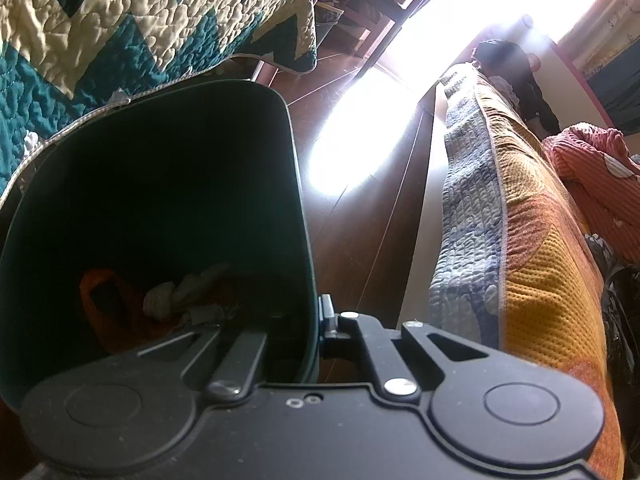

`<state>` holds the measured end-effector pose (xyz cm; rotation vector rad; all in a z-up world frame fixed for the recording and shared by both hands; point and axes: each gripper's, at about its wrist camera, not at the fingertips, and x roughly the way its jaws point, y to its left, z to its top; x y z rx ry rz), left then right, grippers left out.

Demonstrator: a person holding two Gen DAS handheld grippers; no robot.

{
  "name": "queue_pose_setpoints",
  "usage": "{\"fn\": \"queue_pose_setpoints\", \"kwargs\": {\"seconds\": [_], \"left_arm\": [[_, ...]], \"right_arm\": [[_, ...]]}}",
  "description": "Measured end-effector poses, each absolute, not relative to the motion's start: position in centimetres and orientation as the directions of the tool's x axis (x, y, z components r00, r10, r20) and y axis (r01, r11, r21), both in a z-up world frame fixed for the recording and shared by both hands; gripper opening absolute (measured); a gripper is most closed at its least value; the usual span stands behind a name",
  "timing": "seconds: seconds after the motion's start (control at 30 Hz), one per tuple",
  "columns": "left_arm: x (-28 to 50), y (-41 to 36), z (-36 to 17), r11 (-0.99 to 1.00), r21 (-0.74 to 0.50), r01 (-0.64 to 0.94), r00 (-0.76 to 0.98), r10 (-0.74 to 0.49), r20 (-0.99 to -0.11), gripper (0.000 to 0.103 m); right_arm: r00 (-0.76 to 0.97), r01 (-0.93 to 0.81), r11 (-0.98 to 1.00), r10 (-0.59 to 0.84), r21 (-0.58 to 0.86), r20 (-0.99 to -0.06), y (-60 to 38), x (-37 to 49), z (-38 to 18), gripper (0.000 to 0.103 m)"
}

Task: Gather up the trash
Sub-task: 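Close the left gripper on the clear cup stack and lift it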

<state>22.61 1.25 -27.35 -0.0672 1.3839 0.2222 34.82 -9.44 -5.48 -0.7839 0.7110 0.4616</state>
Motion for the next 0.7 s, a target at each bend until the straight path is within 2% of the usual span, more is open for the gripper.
{"fn": "queue_pose_setpoints", "kwargs": {"seconds": [0.17,0.27,0.7], "left_arm": [[21.2,1.7,-24.6,0.977,0.106,-0.187,0.155,0.136,-0.978,0.038],[20.3,2.1,-23.0,0.975,0.137,-0.176,0.124,0.16,-0.979,0.008],[18.5,2.9,-20.2,0.979,0.11,-0.174,0.138,0.135,-0.981,0.008]], "right_arm": [[0.684,-0.613,0.627,0.117,-0.48,-0.72,-9.4,34.8,-5.5,0.004],[0.682,-0.61,0.635,0.118,-0.473,-0.722,-9.5,34.9,-5.4,0.004],[0.685,-0.622,0.617,0.128,-0.483,-0.717,-9.1,34.1,-5.4,0.004]]}}
